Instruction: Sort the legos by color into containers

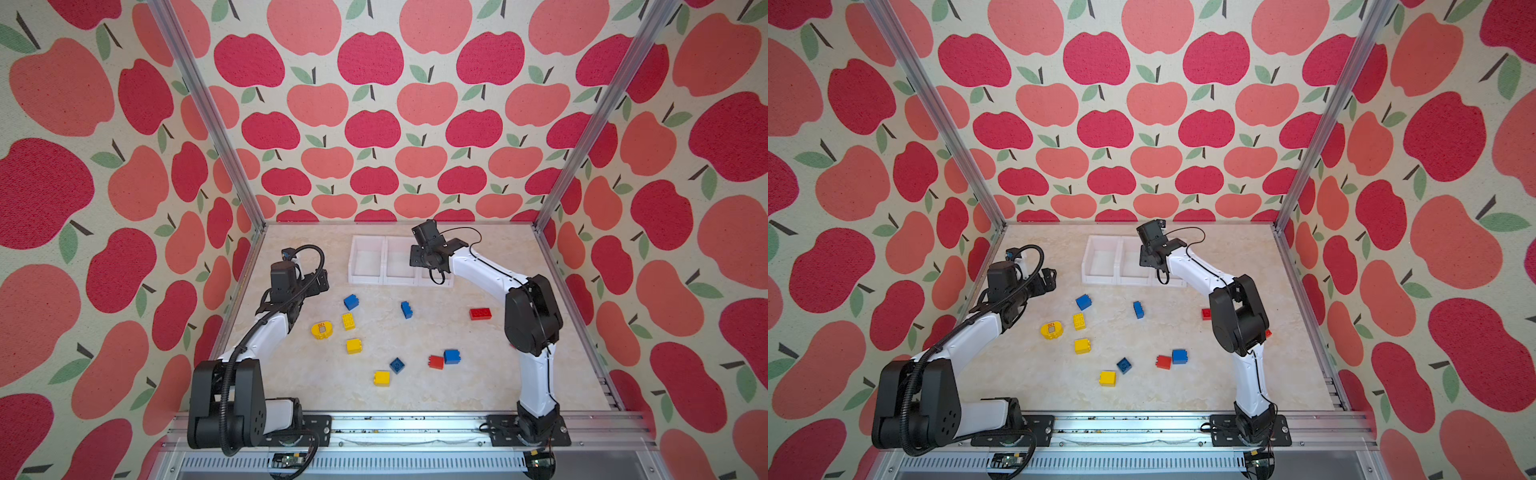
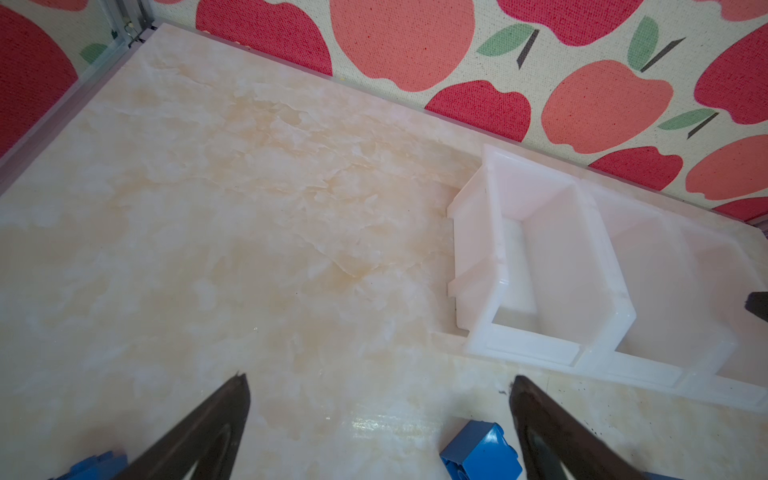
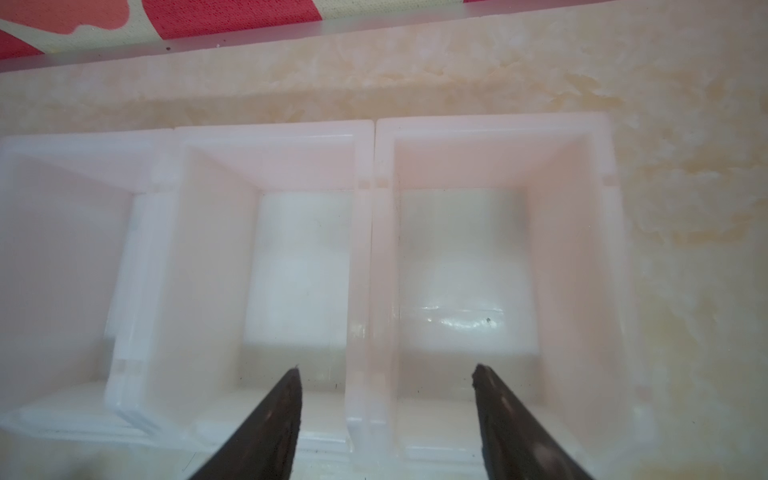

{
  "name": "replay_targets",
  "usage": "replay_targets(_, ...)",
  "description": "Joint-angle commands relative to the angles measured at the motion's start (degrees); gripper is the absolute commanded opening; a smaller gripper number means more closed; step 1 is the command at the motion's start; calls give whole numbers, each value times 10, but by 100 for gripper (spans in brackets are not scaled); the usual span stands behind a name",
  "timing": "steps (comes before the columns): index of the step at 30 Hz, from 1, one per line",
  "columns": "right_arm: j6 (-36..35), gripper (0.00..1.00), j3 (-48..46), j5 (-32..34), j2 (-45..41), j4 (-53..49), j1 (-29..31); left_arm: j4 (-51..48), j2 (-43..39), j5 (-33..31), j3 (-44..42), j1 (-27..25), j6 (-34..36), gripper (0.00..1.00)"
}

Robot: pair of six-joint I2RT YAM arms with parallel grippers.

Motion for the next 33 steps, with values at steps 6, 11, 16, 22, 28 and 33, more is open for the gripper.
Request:
replay_targets(6,25,77,-141,-25,-145,-45,-57,-24,-13,3,20,-6,-3,100)
replay_targets(11,41,80,-226,-36,-226,-79,-102,-32,-13,5,24,-7,-4,100)
replay_targets(16,50,84,-280,-39,-295,-138,-155,-41,-15,5,26,-8,-6,100)
replay_targets(22,55,91,-342,-49,-369,-188,-228,-44,-17,15,24,-8,-17,100)
replay_targets(28,61,90,-412,-97,-420,-205,-310,-49,-14,18,26,-7,-22,100)
replay_targets(33,63,87,-460,-107,-443,-208,-353,-47,-7,25,28,-4,-26,100)
